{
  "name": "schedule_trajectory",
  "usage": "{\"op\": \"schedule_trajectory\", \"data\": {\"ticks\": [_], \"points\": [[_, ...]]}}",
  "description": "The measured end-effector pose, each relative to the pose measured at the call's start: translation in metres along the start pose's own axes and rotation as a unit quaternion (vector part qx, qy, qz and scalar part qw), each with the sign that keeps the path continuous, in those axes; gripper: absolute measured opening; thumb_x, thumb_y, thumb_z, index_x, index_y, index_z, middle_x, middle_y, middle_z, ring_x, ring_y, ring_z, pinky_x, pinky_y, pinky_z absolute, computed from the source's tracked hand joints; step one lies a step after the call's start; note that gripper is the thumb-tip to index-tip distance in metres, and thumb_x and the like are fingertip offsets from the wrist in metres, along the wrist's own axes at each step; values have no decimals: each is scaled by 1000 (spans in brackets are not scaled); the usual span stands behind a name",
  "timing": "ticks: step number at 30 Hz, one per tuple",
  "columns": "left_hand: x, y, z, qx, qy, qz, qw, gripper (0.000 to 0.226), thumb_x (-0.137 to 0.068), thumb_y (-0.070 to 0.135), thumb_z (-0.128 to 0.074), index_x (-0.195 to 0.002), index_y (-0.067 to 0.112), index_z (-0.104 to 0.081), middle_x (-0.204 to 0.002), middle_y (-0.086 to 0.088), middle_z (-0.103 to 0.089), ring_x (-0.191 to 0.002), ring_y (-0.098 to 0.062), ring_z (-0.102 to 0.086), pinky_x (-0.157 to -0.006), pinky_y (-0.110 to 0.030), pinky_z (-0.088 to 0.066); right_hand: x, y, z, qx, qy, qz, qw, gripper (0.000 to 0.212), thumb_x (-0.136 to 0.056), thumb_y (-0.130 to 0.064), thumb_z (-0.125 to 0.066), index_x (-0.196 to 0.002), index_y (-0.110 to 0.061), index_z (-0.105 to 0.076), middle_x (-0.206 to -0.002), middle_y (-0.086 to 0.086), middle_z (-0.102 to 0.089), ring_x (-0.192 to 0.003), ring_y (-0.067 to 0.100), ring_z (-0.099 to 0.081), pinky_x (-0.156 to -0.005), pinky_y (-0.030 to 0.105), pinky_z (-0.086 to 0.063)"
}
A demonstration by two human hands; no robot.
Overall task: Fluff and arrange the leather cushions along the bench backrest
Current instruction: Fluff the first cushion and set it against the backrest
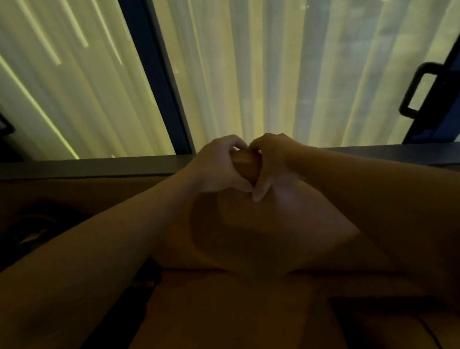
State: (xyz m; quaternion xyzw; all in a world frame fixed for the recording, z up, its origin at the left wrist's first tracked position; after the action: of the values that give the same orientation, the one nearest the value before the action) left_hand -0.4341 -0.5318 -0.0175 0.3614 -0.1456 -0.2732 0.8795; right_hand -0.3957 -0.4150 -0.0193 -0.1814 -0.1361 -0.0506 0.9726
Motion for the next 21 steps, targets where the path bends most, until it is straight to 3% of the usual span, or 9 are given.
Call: {"op": "schedule_trajectory", "data": {"ticks": [2,3,5,7,9,14,17,19,21], "points": [[13,-63,27,261,2,43,964,103,-53,32,-102,-140,24,-46,-124,-5,-71,-114,-28,-70,-100,-48,-58,-10,-10,-6,-11,6,-9,1000,89,-48,-39,-102,-127,-18,-67,-112,3,-72,-110,26,-67,-92,37,-56],[18,-90,34,281,-22,58,958,117,-46,36,-104,-145,25,-41,-130,-5,-69,-122,-28,-67,-104,-48,-55,-13,-8,-8,-31,10,-26,999,84,-50,-36,-102,-125,-18,-68,-112,3,-72,-110,26,-67,-94,38,-56],[26,-139,29,85,-104,96,986,136,-42,38,-103,-156,30,-29,-152,-4,-53,-144,-29,-47,-113,-49,-44,-17,6,-10,-80,21,-61,995,75,-55,-27,-101,-123,-18,-70,-110,4,-73,-109,26,-67,-93,38,-56],[27,-173,14,-103,-142,96,980,148,-48,39,-102,-164,29,-11,-169,-5,-27,-157,-32,-22,-124,-55,-26,-15,28,-8,-150,8,-86,985,65,-57,-16,-100,-117,-19,-73,-98,2,-76,-93,22,-74,-78,35,-62],[19,-179,-3,-166,-136,70,974,150,-50,49,-101,-165,28,-8,-172,-4,-19,-159,-33,-12,-127,-62,-10,-12,47,-11,-194,-19,-98,976,57,-60,-5,-97,-111,-19,-74,-87,1,-76,-73,14,-74,-63,27,-59],[-13,-166,-49,-136,-156,53,977,108,-51,41,-103,-143,25,-49,-145,-3,-56,-134,-34,-52,-113,-52,-41,-30,94,-26,-155,-36,-146,976,72,-48,-4,-102,-113,-16,-70,-105,6,-73,-107,30,-68,-95,44,-57],[-27,-161,-83,-217,-155,50,962,106,-57,45,-99,-147,21,-48,-146,-6,-57,-132,-35,-55,-109,-51,-45,-51,118,-45,-170,58,-119,977,128,-50,-7,-102,-158,-16,-32,-144,16,-51,-136,36,-47,-110,53,-43],[-35,-164,-110,-247,-157,45,955,98,-60,46,-98,-143,23,-50,-141,-4,-62,-126,-34,-60,-104,-51,-49,-59,125,-85,1,28,-62,998,142,-52,-30,-101,-163,-29,-13,-162,13,-33,-149,42,-30,-117,69,-28],[-39,-168,-140,-263,-178,44,947,95,-64,44,-97,-143,24,-49,-141,-3,-62,-126,-33,-61,-103,-51,-50,-54,124,-135,172,-36,-30,984,138,-56,-54,-93,-163,-34,-7,-167,5,-27,-154,40,-17,-116,76,-4]]}}
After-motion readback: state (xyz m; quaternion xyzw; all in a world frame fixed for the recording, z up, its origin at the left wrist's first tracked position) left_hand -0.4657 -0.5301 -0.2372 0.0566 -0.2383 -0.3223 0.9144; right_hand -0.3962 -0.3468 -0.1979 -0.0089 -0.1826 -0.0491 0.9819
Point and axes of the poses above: each hand's wrist, its own x-axis away from the middle knuckle, its own z-axis out of the back of the hand, y = z × x, the point moved 9 cm from there along -x, towards the middle knuckle
